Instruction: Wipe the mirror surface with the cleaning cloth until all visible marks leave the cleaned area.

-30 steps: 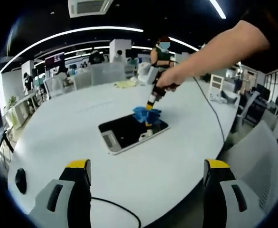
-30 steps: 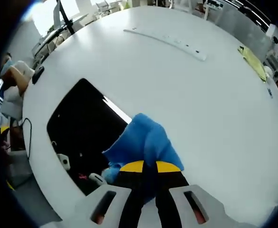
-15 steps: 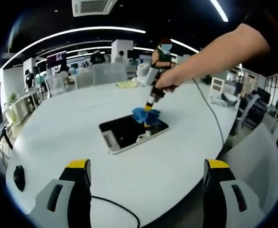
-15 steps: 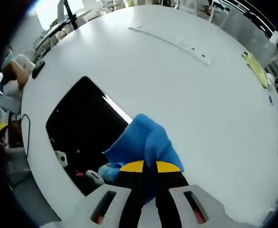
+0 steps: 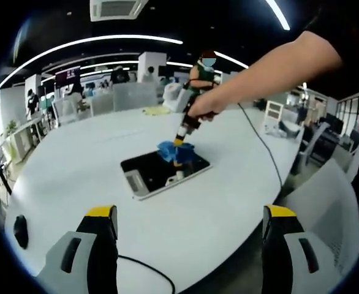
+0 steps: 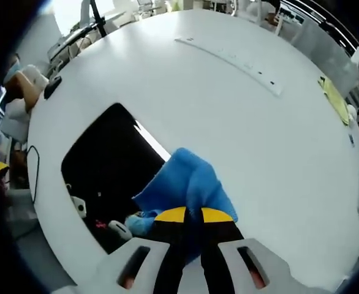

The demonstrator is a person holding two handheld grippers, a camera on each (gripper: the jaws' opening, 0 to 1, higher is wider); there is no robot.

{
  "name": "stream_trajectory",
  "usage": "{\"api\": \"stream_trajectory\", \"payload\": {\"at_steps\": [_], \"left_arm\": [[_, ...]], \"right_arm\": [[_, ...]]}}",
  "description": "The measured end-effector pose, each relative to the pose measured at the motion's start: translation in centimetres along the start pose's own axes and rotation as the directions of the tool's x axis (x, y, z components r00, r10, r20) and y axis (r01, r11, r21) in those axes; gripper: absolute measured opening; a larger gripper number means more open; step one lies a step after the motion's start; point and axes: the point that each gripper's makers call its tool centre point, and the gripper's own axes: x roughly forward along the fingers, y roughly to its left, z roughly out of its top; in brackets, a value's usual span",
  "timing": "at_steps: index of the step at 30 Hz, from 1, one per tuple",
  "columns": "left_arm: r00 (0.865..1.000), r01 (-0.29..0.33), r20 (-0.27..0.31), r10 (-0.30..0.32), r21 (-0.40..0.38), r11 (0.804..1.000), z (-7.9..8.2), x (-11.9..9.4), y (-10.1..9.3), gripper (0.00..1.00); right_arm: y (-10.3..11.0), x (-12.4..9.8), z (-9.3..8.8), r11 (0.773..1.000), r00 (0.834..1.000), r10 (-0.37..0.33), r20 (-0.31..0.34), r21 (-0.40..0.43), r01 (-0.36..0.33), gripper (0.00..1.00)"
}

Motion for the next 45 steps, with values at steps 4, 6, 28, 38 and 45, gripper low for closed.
{"api": "stream_trajectory", "payload": {"at_steps": [4, 6, 28, 38, 45], "left_arm": [[1.0, -0.001, 0.002, 0.001, -0.003, 1.0, 0.0, 0.0, 0.1, 0.99], [1.0, -0.003, 0.008, 0.003, 0.0, 1.0, 0.1, -0.1, 0.2, 0.99], [1.0, 0.019, 0.023, -0.019, -0.024, 1.0, 0.4, -0.1, -0.1, 0.99], [1.0, -0.013, -0.021, 0.012, -0.052, 0.999, -0.5, 0.0, 0.8, 0.99], [0.999, -0.035, -0.026, 0.034, -0.055, 0.998, -0.7, -0.2, 1.4, 0.99]], "right_arm": [[0.2, 0.5, 0.8, 1.0, 1.0, 0.009, 0.004, -0.01, -0.009, 0.03], [0.4, 0.8, 1.2, 1.0, 1.0, 0.009, 0.004, -0.019, -0.009, 0.03], [3.3, 2.2, 5.0, 0.999, 0.999, 0.03, 0.034, -0.045, -0.029, 0.03], [5.6, 2.4, 6.8, 0.996, 0.998, 0.042, 0.043, -0.08, -0.038, 0.03], [7.0, 2.8, 8.4, 0.992, 0.997, 0.059, 0.048, -0.111, -0.053, 0.03]]}}
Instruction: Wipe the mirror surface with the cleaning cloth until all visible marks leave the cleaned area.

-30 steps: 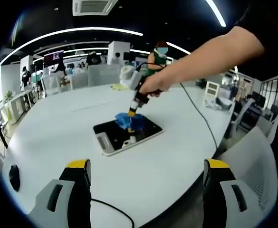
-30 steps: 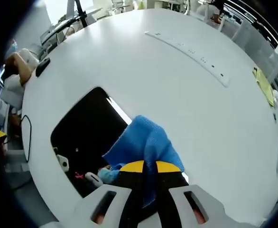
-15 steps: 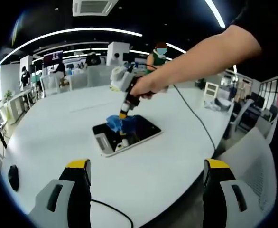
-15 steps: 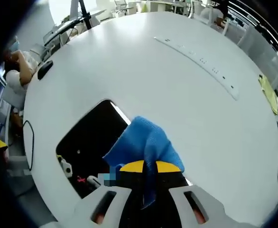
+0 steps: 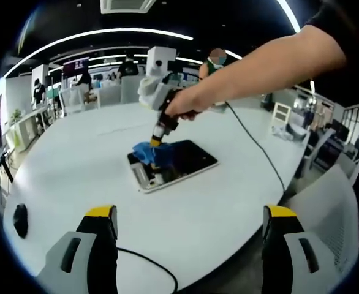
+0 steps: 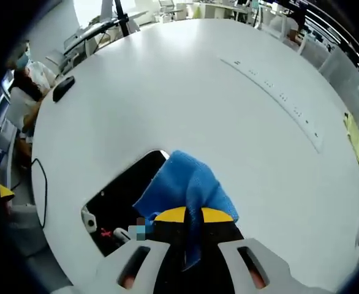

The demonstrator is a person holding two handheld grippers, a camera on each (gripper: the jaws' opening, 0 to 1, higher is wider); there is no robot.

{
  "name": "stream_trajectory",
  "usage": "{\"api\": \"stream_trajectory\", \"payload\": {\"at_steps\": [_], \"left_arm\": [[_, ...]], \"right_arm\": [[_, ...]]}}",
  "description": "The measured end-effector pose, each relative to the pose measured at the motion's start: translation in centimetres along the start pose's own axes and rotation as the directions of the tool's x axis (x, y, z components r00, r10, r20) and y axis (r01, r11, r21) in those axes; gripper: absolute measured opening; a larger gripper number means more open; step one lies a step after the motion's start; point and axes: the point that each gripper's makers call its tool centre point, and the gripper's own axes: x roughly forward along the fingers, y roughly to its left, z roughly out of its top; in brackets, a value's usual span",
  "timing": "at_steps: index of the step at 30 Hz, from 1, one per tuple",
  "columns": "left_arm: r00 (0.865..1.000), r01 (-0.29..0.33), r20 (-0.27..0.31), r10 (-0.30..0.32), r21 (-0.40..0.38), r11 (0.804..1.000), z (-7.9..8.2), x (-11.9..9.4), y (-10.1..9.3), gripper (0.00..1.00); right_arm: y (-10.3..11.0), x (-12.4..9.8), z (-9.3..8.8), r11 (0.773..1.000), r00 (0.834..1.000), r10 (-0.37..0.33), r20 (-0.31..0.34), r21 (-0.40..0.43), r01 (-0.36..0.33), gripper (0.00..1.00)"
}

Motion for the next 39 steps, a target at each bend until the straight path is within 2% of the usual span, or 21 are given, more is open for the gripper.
{"api": "stream_trajectory", "payload": {"at_steps": [10, 13, 17, 31, 39], "left_arm": [[1.0, 0.002, 0.001, -0.002, 0.007, 1.0, 0.0, 0.1, -0.1, 0.99], [1.0, 0.004, -0.002, -0.004, 0.004, 1.0, 0.0, 0.2, -0.1, 0.99], [1.0, 0.002, -0.002, -0.002, 0.006, 1.0, 0.0, 0.2, -0.1, 0.99], [1.0, 0.001, 0.002, -0.001, -0.004, 1.0, 0.0, 0.3, 0.0, 0.99], [1.0, 0.005, 0.004, -0.005, -0.005, 1.0, 0.1, 0.4, 0.0, 0.99]], "right_arm": [[1.9, 0.5, 2.1, 0.999, 1.0, 0.023, 0.01, -0.031, -0.023, 0.03], [2.0, 1.3, 3.2, 0.999, 1.0, 0.028, 0.011, -0.036, -0.027, 0.03], [2.1, 1.6, 3.7, 0.999, 1.0, 0.028, 0.01, -0.025, -0.027, 0.03], [2.5, 1.4, 3.7, 0.999, 0.999, 0.035, 0.004, -0.026, -0.034, 0.03], [2.3, 1.7, 4.0, 0.999, 1.0, 0.014, 0.017, -0.044, -0.014, 0.02]]}}
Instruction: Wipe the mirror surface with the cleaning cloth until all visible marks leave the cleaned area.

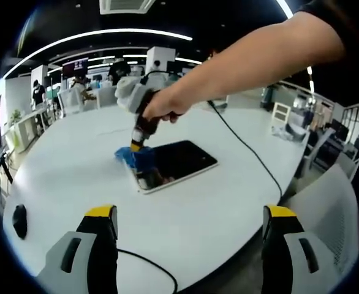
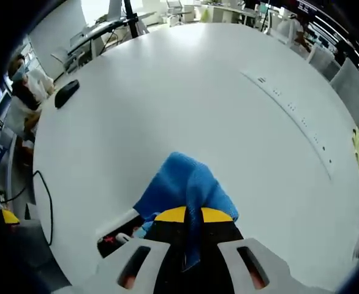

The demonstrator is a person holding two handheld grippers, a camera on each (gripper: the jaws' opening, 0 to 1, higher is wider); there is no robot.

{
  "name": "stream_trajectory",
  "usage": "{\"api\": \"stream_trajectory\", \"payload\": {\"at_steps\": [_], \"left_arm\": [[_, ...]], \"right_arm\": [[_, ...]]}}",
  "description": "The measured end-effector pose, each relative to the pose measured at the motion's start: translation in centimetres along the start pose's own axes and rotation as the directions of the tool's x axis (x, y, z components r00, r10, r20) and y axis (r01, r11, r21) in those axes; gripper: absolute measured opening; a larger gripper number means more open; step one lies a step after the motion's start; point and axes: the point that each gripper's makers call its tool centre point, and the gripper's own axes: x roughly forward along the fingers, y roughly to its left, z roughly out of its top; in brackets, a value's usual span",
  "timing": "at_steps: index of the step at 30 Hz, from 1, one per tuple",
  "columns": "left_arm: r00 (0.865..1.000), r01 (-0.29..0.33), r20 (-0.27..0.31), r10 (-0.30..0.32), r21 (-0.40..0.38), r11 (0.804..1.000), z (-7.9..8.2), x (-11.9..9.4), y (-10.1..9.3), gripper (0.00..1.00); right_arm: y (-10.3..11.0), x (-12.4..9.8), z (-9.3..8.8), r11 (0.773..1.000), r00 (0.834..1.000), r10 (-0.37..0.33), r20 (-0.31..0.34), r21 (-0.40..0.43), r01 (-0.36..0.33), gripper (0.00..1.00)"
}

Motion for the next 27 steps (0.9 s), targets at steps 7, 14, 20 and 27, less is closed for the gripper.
{"api": "stream_trajectory", "payload": {"at_steps": [7, 14, 20, 27], "left_arm": [[1.0, 0.0, -0.004, 0.0, 0.004, 1.0, -0.1, 0.0, -0.1, 0.99], [1.0, 0.002, -0.004, -0.002, 0.005, 1.0, 0.0, 0.1, -0.1, 0.99], [1.0, -0.001, -0.003, 0.001, 0.009, 1.0, 0.0, 0.2, 0.0, 0.99], [1.0, -0.001, -0.006, 0.001, 0.012, 1.0, 0.1, 0.4, 0.0, 0.99]], "right_arm": [[0.7, -0.1, -0.2, 1.0, 1.0, 0.018, -0.003, -0.008, -0.018, 0.02], [1.5, -0.2, -0.4, 0.999, 1.0, 0.026, -0.005, -0.035, -0.026, 0.02], [2.1, -0.4, -1.0, 0.999, 0.999, 0.032, -0.006, -0.039, -0.033, 0.02], [2.8, -0.7, -1.4, 0.998, 0.999, 0.037, -0.01, -0.053, -0.038, 0.02]]}}
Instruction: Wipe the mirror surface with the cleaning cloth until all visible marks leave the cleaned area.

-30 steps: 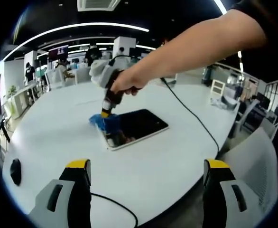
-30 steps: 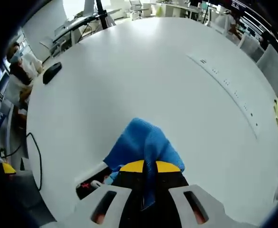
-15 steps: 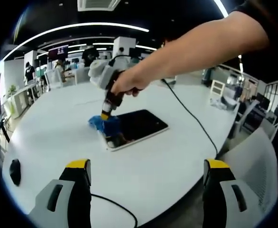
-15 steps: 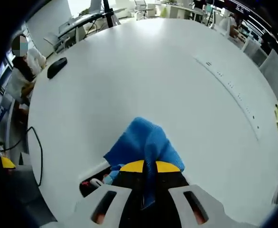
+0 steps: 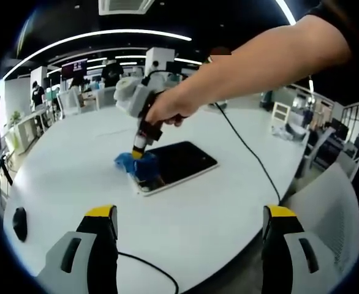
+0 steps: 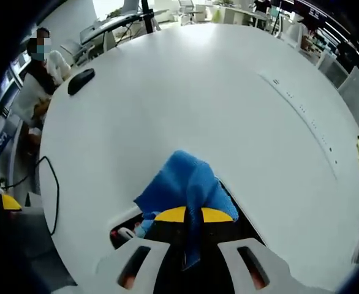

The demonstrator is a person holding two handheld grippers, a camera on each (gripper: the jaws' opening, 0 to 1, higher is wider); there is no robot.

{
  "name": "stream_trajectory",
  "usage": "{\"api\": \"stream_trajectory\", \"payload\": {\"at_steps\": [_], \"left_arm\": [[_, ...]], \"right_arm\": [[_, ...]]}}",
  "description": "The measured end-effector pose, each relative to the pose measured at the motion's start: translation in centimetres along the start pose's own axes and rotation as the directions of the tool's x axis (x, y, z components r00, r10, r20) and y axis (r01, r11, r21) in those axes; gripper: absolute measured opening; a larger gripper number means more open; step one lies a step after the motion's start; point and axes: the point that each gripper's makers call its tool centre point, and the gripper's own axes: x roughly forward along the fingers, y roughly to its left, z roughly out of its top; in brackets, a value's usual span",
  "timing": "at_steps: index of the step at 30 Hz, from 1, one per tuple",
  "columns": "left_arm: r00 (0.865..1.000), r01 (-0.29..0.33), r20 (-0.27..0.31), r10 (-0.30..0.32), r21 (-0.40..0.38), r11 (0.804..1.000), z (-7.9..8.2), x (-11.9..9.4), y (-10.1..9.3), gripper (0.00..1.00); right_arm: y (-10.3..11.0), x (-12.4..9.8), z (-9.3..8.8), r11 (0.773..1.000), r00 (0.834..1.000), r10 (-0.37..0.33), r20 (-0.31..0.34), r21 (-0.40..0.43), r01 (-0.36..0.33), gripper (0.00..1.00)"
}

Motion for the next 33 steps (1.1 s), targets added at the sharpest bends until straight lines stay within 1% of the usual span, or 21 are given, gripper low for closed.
{"api": "stream_trajectory", "payload": {"at_steps": [10, 12, 14, 16, 18, 22, 26, 28, 33], "left_arm": [[1.0, -0.009, -0.016, 0.009, 0.002, 1.0, -0.1, 0.4, 0.2, 0.99], [1.0, -0.005, -0.006, 0.005, 0.003, 1.0, 0.1, 0.4, 0.1, 0.99], [1.0, -0.004, -0.002, 0.004, 0.007, 1.0, 0.2, 0.4, 0.1, 0.99], [1.0, -0.01, -0.007, 0.01, 0.0, 1.0, 0.1, 0.6, 0.2, 0.99], [1.0, -0.014, -0.011, 0.014, -0.002, 1.0, 0.1, 0.6, 0.4, 0.99], [1.0, -0.014, -0.016, 0.014, -0.001, 1.0, 0.0, 0.7, 0.3, 0.99], [1.0, -0.013, -0.022, 0.013, -0.005, 1.0, -0.1, 0.8, 0.4, 0.99], [0.999, -0.015, -0.038, 0.014, -0.011, 1.0, -0.4, 0.9, 0.4, 0.99], [0.998, -0.018, -0.053, 0.018, -0.002, 1.0, -0.7, 1.0, 0.4, 0.99]], "right_arm": [[0.9, -0.2, -0.4, 1.0, 1.0, 0.01, 0.003, 0.007, -0.01, 0.02], [1.1, -0.3, -0.5, 1.0, 1.0, 0.011, 0.005, 0.017, -0.011, 0.02], [1.3, -0.3, -0.5, 1.0, 1.0, 0.005, 0.009, 0.008, -0.005, 0.02], [1.4, -0.3, -0.5, 1.0, 1.0, 0.004, 0.006, 0.005, -0.004, 0.02], [1.6, -0.3, -0.7, 1.0, 1.0, 0.009, 0.001, 0.02, -0.009, 0.02], [1.8, -0.2, -0.7, 1.0, 1.0, -0.003, 0.013, 0.004, 0.003, 0.02], [1.9, -0.2, -0.8, 1.0, 1.0, 0.004, 0.013, 0.015, -0.004, 0.02], [1.9, -0.2, -0.8, 1.0, 1.0, 0.005, 0.016, 0.015, -0.005, 0.02], [2.0, -0.5, -1.0, 1.0, 0.999, 0.007, 0.035, 0.009, -0.007, 0.02]]}}
